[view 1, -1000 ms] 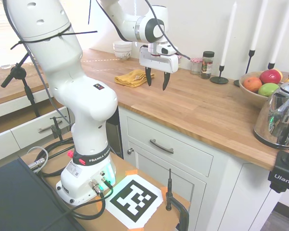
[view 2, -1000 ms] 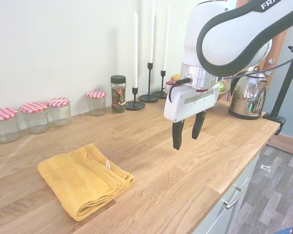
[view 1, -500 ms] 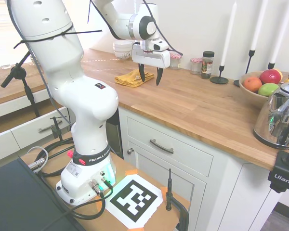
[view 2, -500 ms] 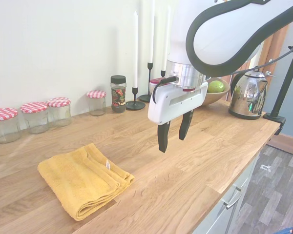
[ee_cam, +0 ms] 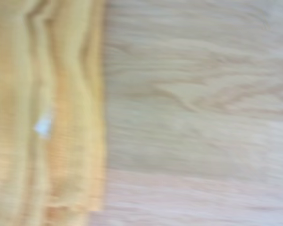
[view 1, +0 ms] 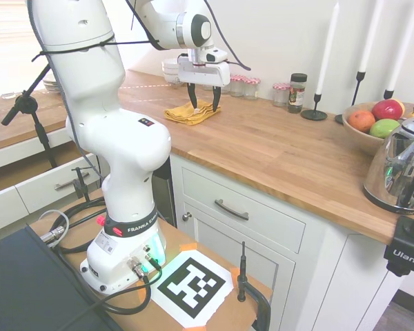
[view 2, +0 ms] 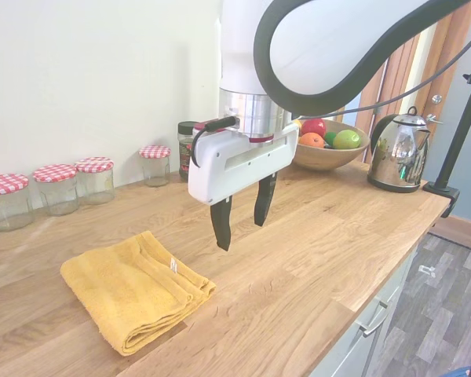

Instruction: Wipe the counter

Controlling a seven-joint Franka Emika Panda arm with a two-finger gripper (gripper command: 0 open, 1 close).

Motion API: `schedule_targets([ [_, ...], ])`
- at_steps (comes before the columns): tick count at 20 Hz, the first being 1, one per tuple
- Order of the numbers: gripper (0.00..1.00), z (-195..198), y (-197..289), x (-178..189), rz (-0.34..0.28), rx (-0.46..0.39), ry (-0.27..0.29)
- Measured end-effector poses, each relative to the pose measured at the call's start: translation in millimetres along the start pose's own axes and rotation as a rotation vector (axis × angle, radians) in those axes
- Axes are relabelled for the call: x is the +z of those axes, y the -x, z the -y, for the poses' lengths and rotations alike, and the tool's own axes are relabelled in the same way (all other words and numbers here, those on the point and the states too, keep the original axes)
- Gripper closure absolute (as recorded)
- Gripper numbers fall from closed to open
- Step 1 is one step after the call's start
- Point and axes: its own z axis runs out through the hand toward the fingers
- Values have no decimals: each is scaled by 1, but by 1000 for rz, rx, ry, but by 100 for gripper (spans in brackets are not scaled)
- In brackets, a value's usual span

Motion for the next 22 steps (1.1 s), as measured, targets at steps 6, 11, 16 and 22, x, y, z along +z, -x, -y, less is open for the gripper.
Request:
schedule_targets([
  [6,0,42,28,-9,-12,-30,32],
  [11,0,78,50,-18,-22,-55,51],
  [16,0,109,54,-15,-20,-67,66],
  [22,0,135,53,1,-3,-73,86],
])
